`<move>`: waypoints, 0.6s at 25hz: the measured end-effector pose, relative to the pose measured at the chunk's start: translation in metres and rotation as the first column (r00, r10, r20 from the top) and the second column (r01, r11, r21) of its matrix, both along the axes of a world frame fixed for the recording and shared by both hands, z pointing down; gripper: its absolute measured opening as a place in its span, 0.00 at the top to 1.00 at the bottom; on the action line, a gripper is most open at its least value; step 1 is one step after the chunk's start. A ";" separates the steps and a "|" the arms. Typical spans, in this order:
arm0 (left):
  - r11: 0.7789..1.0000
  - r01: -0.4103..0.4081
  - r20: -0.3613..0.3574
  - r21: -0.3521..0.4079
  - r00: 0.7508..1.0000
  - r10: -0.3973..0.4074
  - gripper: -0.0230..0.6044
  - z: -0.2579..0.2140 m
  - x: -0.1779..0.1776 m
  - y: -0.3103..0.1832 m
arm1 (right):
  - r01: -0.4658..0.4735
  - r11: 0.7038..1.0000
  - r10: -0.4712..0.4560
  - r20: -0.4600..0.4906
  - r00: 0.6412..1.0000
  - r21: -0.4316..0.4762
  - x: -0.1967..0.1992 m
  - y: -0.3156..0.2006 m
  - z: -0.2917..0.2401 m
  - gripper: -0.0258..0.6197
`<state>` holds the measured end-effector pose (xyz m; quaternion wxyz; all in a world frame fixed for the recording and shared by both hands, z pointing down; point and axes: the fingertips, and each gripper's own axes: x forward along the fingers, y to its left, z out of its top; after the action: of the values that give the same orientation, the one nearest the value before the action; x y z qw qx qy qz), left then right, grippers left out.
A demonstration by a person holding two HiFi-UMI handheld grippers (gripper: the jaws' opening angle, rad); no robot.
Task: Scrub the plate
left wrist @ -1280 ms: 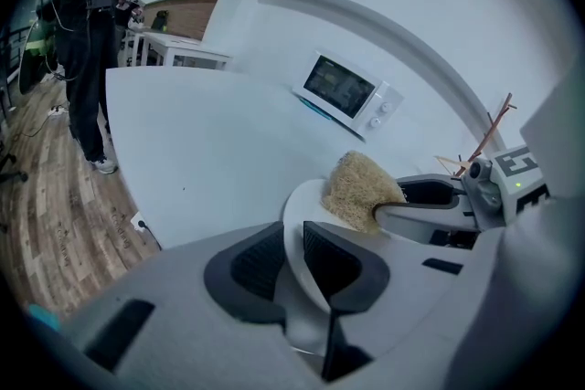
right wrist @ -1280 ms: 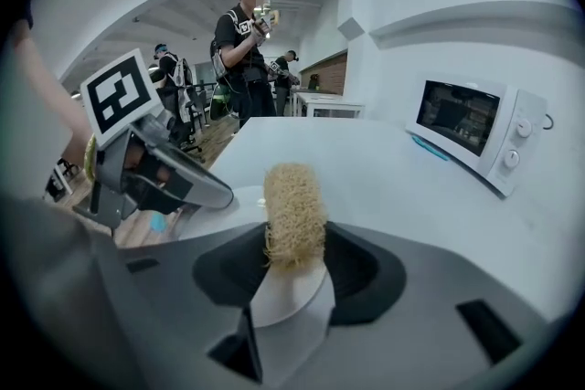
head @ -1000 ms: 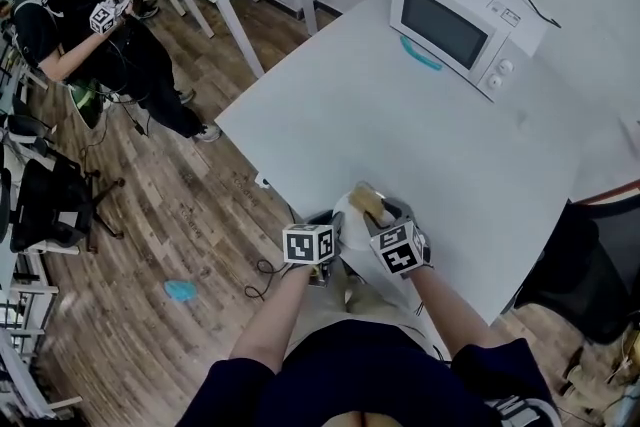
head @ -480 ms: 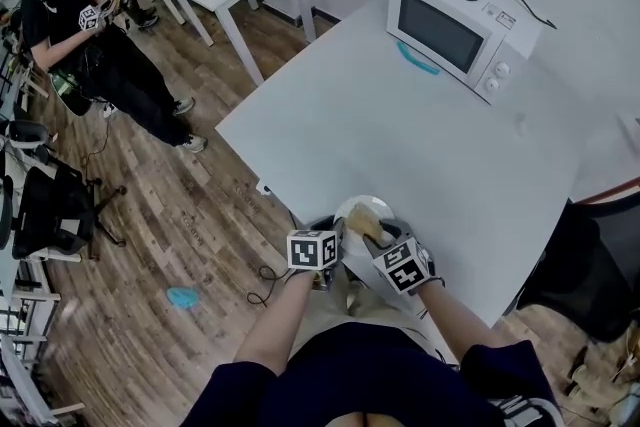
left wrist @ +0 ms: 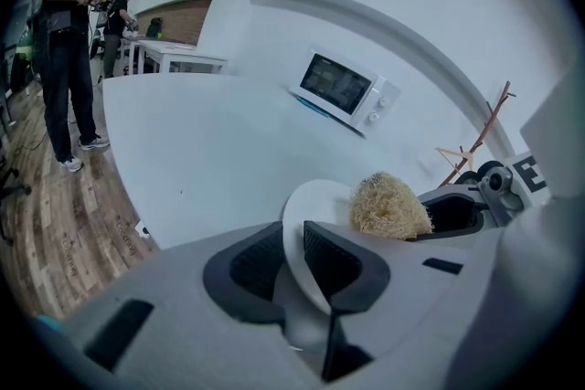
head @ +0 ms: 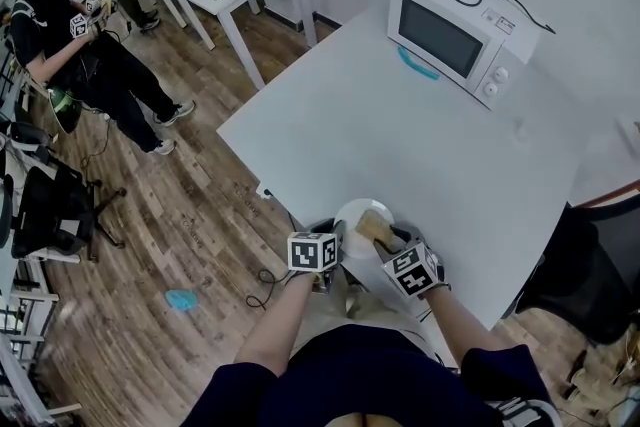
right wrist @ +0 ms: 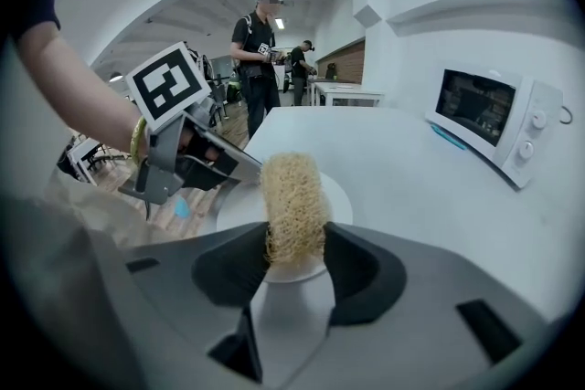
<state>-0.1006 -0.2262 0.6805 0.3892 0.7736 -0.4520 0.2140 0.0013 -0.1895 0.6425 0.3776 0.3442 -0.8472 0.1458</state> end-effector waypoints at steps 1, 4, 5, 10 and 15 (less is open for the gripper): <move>1.000 -0.002 -0.001 0.001 1.000 0.002 0.85 0.000 0.000 0.000 | -0.011 1.000 0.011 -0.003 1.000 0.005 0.002 -0.001 0.000 0.69; 1.000 0.003 0.009 0.002 1.000 -0.003 0.84 -0.003 -0.003 0.000 | -0.033 0.999 0.033 -0.010 0.999 0.021 0.002 -0.002 -0.002 0.69; 1.000 0.005 0.010 0.001 1.000 -0.005 0.84 -0.003 -0.004 -0.001 | -0.038 0.999 0.039 -0.012 0.999 0.025 0.001 -0.003 -0.003 0.69; 1.000 0.009 -0.002 -0.016 1.000 -0.009 0.84 0.000 -0.001 -0.002 | -0.055 0.997 0.054 0.017 0.998 0.055 -0.002 0.001 -0.013 0.69; 0.998 0.010 0.018 0.065 1.000 -0.011 0.68 -0.014 -0.001 -0.002 | -0.094 0.994 0.086 0.114 0.990 0.062 -0.003 0.013 -0.029 0.69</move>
<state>-0.1021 -0.2287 0.6666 0.3606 0.7816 -0.4663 0.2041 -0.0019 -0.1765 0.6139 0.3112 0.3859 -0.8549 0.1530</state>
